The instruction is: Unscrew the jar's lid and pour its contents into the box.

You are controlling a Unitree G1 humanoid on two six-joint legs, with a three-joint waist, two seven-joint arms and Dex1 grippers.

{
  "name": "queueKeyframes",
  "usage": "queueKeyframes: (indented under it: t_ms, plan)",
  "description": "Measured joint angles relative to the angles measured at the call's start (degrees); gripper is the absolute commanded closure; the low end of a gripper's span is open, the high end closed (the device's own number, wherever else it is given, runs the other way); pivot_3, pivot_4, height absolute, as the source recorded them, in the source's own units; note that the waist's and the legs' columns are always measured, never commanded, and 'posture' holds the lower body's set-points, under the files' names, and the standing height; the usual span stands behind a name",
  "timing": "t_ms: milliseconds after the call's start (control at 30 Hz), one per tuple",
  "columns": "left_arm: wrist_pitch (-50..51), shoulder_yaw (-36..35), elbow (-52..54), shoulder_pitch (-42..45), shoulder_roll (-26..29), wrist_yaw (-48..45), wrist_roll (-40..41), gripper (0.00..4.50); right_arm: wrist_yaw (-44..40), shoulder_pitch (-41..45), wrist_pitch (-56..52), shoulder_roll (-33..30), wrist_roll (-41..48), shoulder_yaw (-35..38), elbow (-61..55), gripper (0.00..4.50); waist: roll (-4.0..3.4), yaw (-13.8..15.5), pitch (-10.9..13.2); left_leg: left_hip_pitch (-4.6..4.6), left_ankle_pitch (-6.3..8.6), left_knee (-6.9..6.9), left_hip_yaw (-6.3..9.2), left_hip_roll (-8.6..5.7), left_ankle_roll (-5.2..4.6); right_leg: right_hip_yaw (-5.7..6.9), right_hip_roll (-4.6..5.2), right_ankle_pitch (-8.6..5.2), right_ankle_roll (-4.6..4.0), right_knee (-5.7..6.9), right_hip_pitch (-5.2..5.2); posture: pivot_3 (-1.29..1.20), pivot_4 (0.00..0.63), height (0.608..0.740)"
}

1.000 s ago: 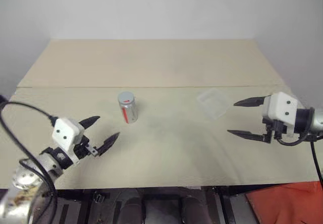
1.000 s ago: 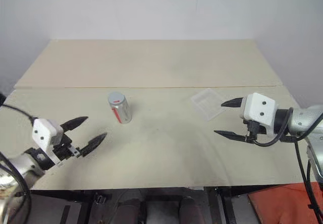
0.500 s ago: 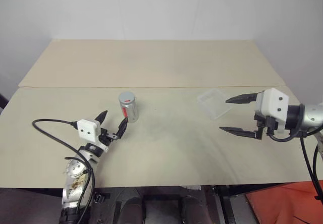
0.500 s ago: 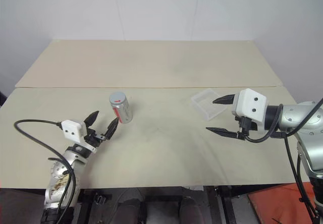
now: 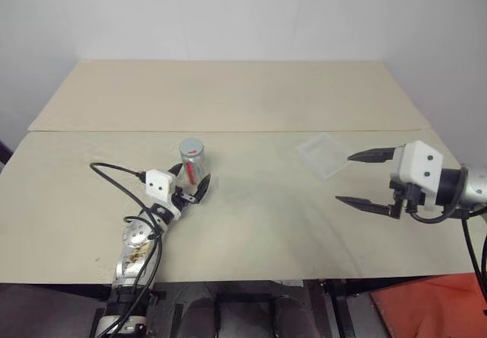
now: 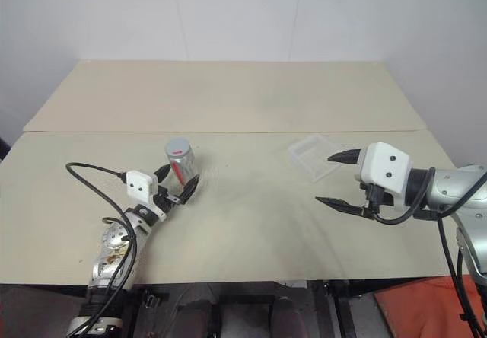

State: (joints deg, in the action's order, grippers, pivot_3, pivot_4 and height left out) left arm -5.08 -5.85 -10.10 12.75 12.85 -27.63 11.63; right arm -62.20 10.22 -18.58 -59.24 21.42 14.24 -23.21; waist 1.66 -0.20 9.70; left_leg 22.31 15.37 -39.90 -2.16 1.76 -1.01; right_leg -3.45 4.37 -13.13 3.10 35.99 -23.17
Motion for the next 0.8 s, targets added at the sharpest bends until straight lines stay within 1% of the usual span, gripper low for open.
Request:
queueKeyframes:
  t_ms: [167,300,333,367,533,567,700,800]
  plan:
    - [-1.10,0.00,-1.62,2.11,-0.82,2.41,-0.62,0.00,0.36,0.00,-0.03,-0.01,-0.04,0.00,0.01,0.05,0.00,0.01,0.00,0.02,0.00,0.00,0.01,0.00,0.00,-0.01,0.00,0.01,0.02,-0.03,0.00,0.00,0.150,0.740]
    - [-1.29,0.00,-2.02,2.18,-1.15,3.16,-0.62,0.00,0.38,0.00,-0.03,-0.05,-0.42,-0.01,0.04,0.05,0.00,0.03,0.00,0.02,0.00,0.00,0.01,0.00,0.00,-0.01,0.01,0.01,0.02,-0.03,0.00,0.00,0.150,0.740]
    - [-1.29,0.00,-2.04,2.18,-1.33,3.35,-0.60,0.40,0.38,0.00,-0.03,-0.05,-0.42,-0.01,0.04,0.00,0.00,0.04,0.00,0.02,0.00,0.00,0.00,0.00,0.00,-0.01,0.01,0.01,0.02,-0.03,0.00,0.00,0.150,0.740]
    - [-1.29,-0.03,-2.07,2.18,-1.53,3.43,-0.47,0.54,0.38,0.02,-0.03,-0.05,-0.41,-0.02,0.06,0.00,0.00,0.04,0.00,0.02,0.00,0.00,0.00,-0.01,0.00,-0.01,0.01,0.01,0.02,-0.03,0.00,0.00,0.150,0.740]
    - [-1.36,-0.13,-2.35,2.18,-1.96,3.45,-0.19,2.26,0.38,0.16,-0.03,-0.05,-0.45,-0.09,0.15,0.00,0.00,0.03,0.00,0.02,0.00,0.01,0.00,0.00,0.00,-0.01,0.00,0.01,0.03,-0.04,0.00,0.00,0.150,0.740]
    - [-1.55,-0.23,-2.44,2.18,-1.96,3.51,-0.19,2.48,0.38,0.17,-0.03,-0.04,-0.45,-0.09,0.16,0.00,0.00,0.04,0.00,0.02,0.00,0.00,0.00,-0.01,0.00,-0.01,0.01,0.01,0.03,-0.04,0.00,0.00,0.150,0.740]
    - [-2.33,-0.33,-3.02,2.21,-2.00,3.34,-0.14,2.48,0.52,0.62,-0.04,0.15,-0.44,-0.57,0.28,0.00,0.01,0.05,0.00,0.01,0.00,0.01,0.00,-0.01,0.00,-0.01,0.01,0.01,0.03,-0.04,0.00,0.00,0.150,0.740]
    - [-2.37,-0.58,-3.28,2.35,-1.97,3.27,-0.06,2.48,2.37,2.75,-1.29,2.73,0.19,-2.50,0.12,0.00,0.01,-0.10,0.00,0.00,0.00,0.00,0.01,0.00,0.00,-0.01,0.00,0.02,0.03,-0.02,0.01,0.00,0.150,0.740]
